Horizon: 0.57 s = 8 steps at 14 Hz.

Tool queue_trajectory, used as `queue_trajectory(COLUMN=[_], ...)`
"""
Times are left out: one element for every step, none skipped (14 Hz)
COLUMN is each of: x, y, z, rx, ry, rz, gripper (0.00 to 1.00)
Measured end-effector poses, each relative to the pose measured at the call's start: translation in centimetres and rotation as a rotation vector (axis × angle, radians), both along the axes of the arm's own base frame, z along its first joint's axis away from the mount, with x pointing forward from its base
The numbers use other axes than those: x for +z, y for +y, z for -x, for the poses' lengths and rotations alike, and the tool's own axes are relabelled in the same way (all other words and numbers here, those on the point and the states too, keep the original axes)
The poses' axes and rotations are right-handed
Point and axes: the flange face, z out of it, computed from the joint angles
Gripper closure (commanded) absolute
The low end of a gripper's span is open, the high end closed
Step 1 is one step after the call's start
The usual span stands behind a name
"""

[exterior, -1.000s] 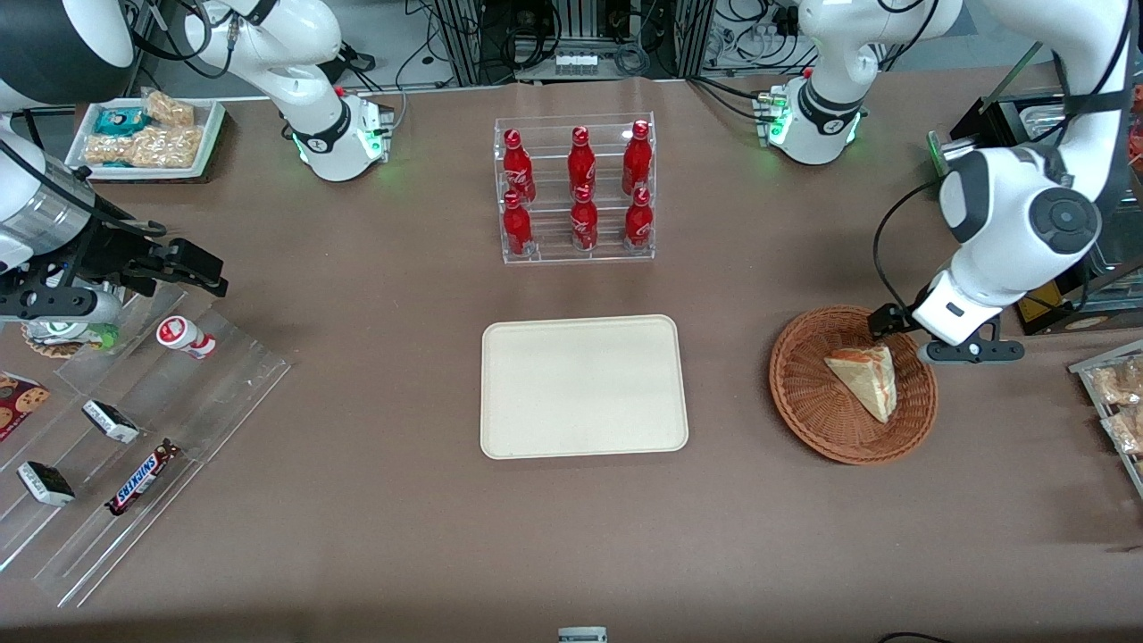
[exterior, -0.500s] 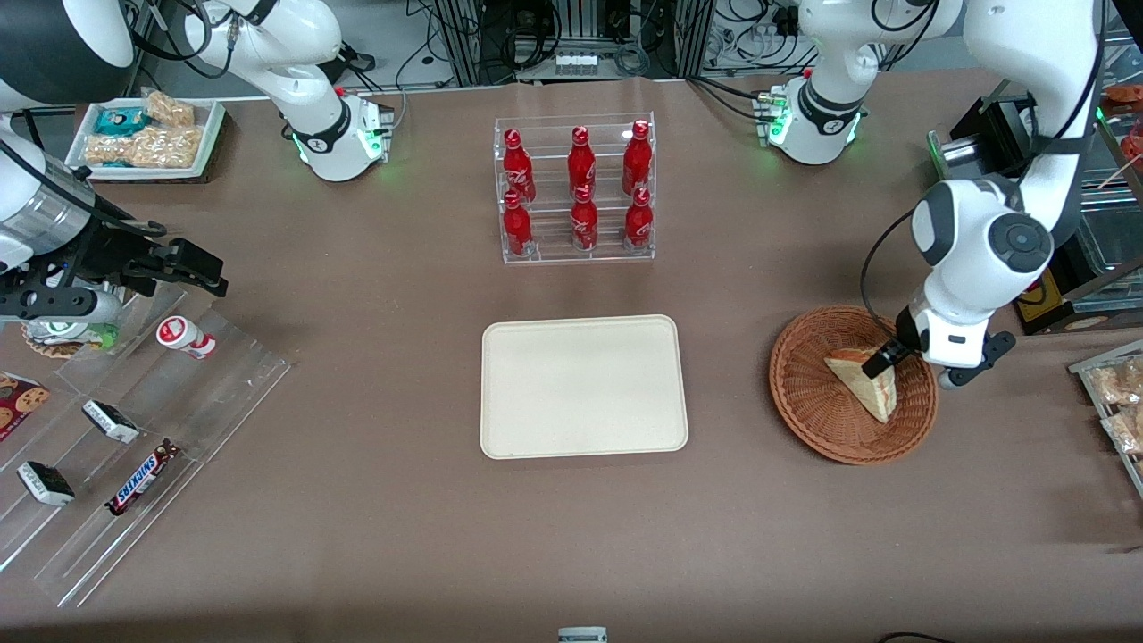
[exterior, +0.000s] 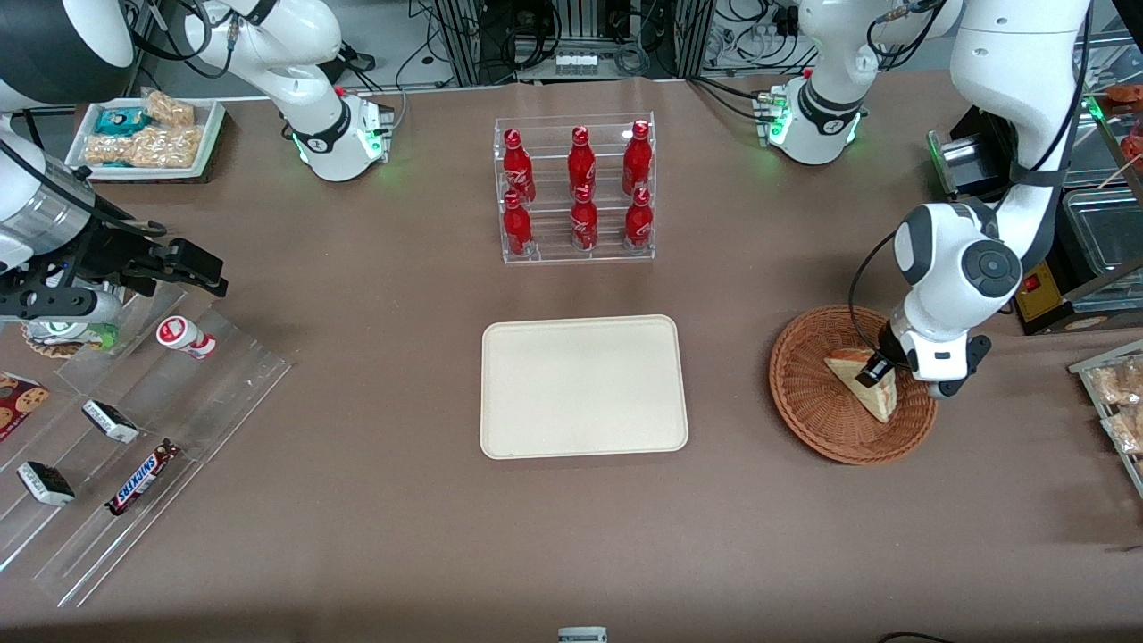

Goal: Place sandwich from basket to tray
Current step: 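Close the left gripper on the sandwich and lift it, then carry the held sandwich over the cream tray and lower it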

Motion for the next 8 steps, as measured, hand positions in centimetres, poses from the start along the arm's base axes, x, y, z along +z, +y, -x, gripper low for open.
queue_trajectory(x=[1.0, 2.5, 4.2, 6.0, 7.4, 8.4, 8.9, 9.0], y=[-0.6, -1.6, -2.9, -4.7, -7.0, -9.6, -12.5, -15.3], z=[-0.6, -1.3, -2.1, -2.9, -3.4, -3.6, -3.5, -3.3], rx=[-0.010, -0.027, -0.048, -0.077, -0.111, -0.148, -0.185, -0.221], ry=[0.033, 0.071, 0.100, 0.113, 0.107, 0.092, 0.080, 0.074], rz=[-0.002, -0.005, -0.008, -0.011, -0.012, -0.011, -0.007, -0.001], gripper=[0.99, 0.99, 0.99, 0.99, 0.99, 0.99, 0.97, 0.96])
